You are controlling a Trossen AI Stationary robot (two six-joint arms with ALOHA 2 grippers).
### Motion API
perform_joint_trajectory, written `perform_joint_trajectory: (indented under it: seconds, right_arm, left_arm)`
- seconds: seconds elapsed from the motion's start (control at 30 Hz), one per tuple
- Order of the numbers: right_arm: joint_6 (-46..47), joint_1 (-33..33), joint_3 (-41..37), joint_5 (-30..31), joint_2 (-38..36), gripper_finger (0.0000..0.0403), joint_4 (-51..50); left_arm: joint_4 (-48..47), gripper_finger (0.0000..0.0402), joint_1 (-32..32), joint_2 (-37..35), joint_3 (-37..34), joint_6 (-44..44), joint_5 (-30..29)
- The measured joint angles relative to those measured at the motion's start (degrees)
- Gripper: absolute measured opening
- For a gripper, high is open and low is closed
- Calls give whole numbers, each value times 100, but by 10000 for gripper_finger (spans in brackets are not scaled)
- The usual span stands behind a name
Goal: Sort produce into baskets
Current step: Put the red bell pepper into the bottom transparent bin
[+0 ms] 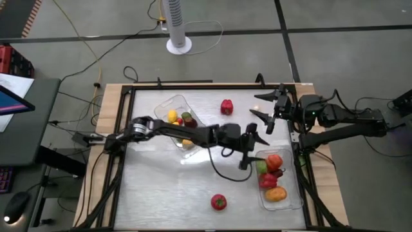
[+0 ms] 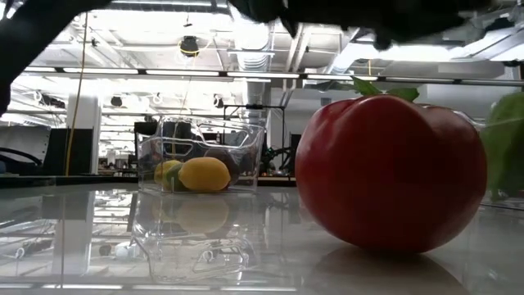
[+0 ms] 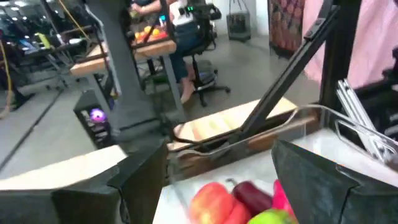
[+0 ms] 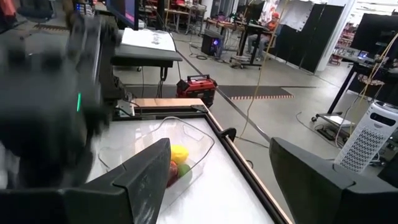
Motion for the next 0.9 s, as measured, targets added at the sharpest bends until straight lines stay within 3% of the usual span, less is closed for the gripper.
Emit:
perform_joint_trajectory:
  seconds: [0.2, 0.3, 0.47, 0.63, 0.9]
  right_arm:
    - [1, -2, 0, 0, 0, 299, -34]
    - [2, -2, 2, 0, 0, 299, 11]
    - [89, -10, 4, 0, 62, 299, 22]
    - [151, -154, 4, 24, 371, 299, 53]
    - [142, -1170, 4, -33, 1673, 299, 904]
  left_arm:
    - [-2172, 278, -40, -699, -11, 616, 9]
    - [-2506, 278, -88, -1035, -364, 692, 2]
    - [-1794, 278, -112, -1877, -1829, 576, -338]
    - [-577, 278, -105, -3010, -3598, 371, -1086]
    - [978, 278, -107, -5050, -5694, 289, -1888]
